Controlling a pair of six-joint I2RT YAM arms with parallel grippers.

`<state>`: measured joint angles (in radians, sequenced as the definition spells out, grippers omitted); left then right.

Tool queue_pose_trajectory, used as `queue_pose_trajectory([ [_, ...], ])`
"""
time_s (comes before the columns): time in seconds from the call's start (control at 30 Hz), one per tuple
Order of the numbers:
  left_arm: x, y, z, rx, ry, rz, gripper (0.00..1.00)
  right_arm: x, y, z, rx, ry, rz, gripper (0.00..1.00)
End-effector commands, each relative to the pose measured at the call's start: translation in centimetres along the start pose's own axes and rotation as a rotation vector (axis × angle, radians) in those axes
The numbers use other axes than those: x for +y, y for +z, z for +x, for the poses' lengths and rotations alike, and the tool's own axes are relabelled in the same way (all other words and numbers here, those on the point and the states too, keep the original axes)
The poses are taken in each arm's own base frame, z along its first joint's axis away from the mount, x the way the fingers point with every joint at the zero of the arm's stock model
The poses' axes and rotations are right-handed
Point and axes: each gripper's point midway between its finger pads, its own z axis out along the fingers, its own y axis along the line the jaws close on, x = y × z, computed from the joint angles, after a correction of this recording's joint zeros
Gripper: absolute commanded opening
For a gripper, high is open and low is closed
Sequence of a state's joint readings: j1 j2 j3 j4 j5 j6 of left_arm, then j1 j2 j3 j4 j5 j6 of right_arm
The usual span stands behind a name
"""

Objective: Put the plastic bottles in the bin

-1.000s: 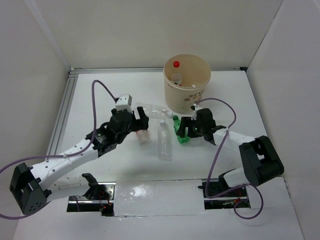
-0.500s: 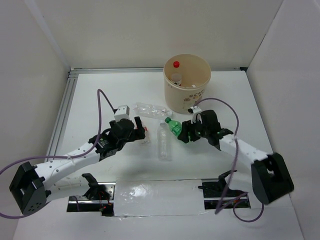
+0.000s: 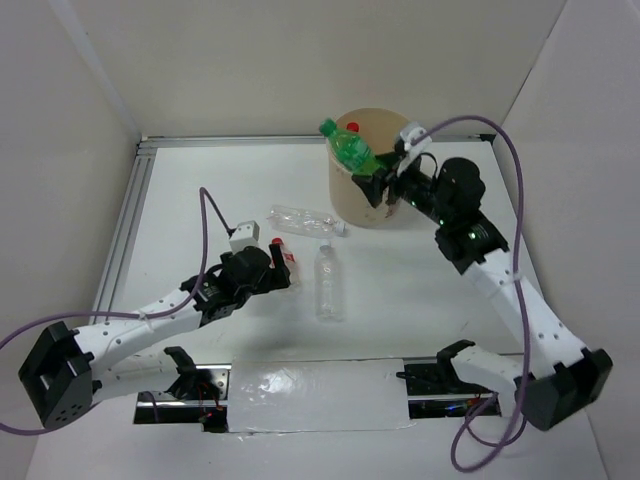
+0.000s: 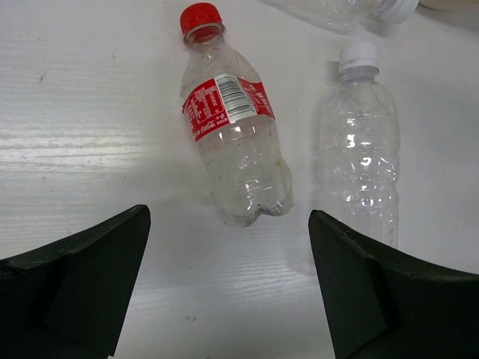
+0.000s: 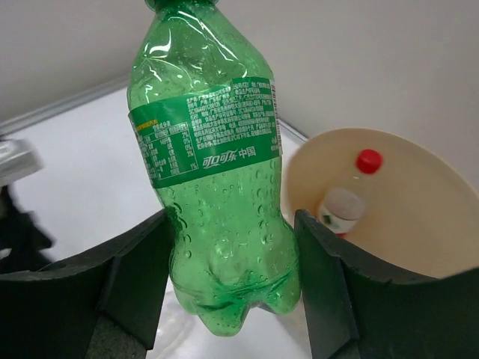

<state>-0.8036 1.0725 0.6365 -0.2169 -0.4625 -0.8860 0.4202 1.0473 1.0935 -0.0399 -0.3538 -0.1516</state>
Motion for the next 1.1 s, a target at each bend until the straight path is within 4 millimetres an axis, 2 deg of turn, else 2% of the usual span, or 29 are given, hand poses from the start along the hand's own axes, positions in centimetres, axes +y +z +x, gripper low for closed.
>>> queue_pose_trajectory([
  [0.0,-0.7,0.5,0.0,-0.006,-0.024,0.011,1.00,-6.4,2.8,0.5,0.026,-0.048,0.191,0.25],
  [0.03,-0.9,0.7,-0.2,-0.008,-0.016,0.013,1.00,-8.0,3.6,1.3,0.049,-0.042,0.215,0.28],
  [0.07,-1.1,0.7,-0.3,-0.014,-0.020,0.019,1.00,-8.3,4.1,2.5,0.077,-0.033,0.221,0.28],
  [0.1,-1.0,0.9,-0.1,-0.008,-0.016,0.013,1.00,-9.1,4.5,2.9,0.087,-0.029,0.233,0.30],
  [0.13,-1.4,1.2,-0.3,-0.011,-0.018,0.016,1.00,-10.6,4.5,2.5,0.087,-0.029,0.253,0.36],
  [0.2,-1.8,1.7,-0.5,-0.017,-0.013,0.022,1.00,-12.1,5.5,3.7,0.129,-0.012,0.261,0.48],
  [0.23,-1.8,2.2,-0.1,-0.003,-0.004,0.008,1.00,-12.9,5.5,4.0,0.140,-0.005,0.263,0.72],
  [0.27,-1.8,2.5,0.2,0.002,0.000,0.002,1.00,-13.1,5.5,4.6,0.165,0.018,0.260,0.86],
  [0.3,-1.9,2.8,0.0,-0.001,-0.009,-0.008,1.00,-13.6,5.6,3.9,0.157,0.016,0.259,0.97],
  [0.33,-1.8,3.2,-0.1,0.001,-0.011,-0.021,1.00,-14.0,5.3,4.1,0.165,0.022,0.261,1.00],
  [0.37,-1.8,3.7,0.1,0.012,-0.004,-0.034,1.00,-13.8,5.3,3.6,0.150,0.029,0.238,1.00],
  [0.4,-2.3,4.2,-0.5,-0.004,-0.018,-0.026,1.00,-13.6,4.6,3.1,0.139,0.025,0.233,1.00],
  [0.47,-2.4,5.2,0.0,0.018,-0.020,-0.027,1.00,-12.4,3.6,1.9,0.113,0.030,0.191,1.00],
  [0.5,-2.7,5.6,-0.4,0.016,-0.030,-0.021,1.00,-12.1,3.0,2.0,0.118,0.036,0.176,1.00],
  [0.57,-2.5,6.4,-0.1,0.035,-0.039,-0.039,1.00,-10.8,2.1,1.8,0.111,0.040,0.128,1.00],
  [0.6,-2.0,7.3,0.5,0.054,-0.042,-0.069,1.00,-10.3,0.9,2.1,0.117,0.045,0.125,1.00],
  [0.63,-2.3,7.7,0.4,0.056,-0.041,-0.071,1.00,-9.2,0.5,2.3,0.120,0.053,0.088,1.00],
  [0.67,-1.7,8.2,0.8,0.066,-0.040,-0.093,0.98,-8.5,0.0,2.6,0.124,0.058,0.071,1.00],
  [0.7,-1.5,8.8,1.5,0.094,-0.029,-0.107,0.93,-7.5,-1.0,3.2,0.134,0.055,0.055,1.00],
  [0.73,-1.8,9.0,1.6,0.102,-0.029,-0.102,0.84,-6.4,-1.5,3.5,0.138,0.055,0.010,1.00],
  [0.77,-1.6,9.2,1.9,0.109,-0.025,-0.109,0.59,-5.3,-2.4,4.4,0.159,0.036,-0.017,1.00],
  [0.83,-1.5,8.9,2.2,0.121,-0.014,-0.100,0.40,-3.9,-3.4,5.3,0.176,0.030,-0.076,1.00],
  [0.9,-1.8,8.5,1.5,0.106,-0.003,-0.083,0.25,-2.2,-4.7,7.4,0.222,0.005,-0.140,0.95],
  [0.93,-2.0,8.1,1.4,0.109,0.011,-0.070,0.20,-1.5,-5.2,8.2,0.236,-0.003,-0.171,0.92],
  [0.97,-2.7,7.1,0.5,0.087,0.019,-0.038,0.16,-0.7,-5.6,8.9,0.243,-0.001,-0.200,0.69],
  [1.0,-3.3,6.2,-0.2,0.079,0.057,-0.016,0.11,-0.1,-6.3,10.4,0.267,0.000,-0.209,0.56],
  [1.07,-5.9,4.2,-2.9,0.021,0.089,0.052,0.10,0.9,-7.0,12.1,0.297,0.040,-0.224,0.38],
])
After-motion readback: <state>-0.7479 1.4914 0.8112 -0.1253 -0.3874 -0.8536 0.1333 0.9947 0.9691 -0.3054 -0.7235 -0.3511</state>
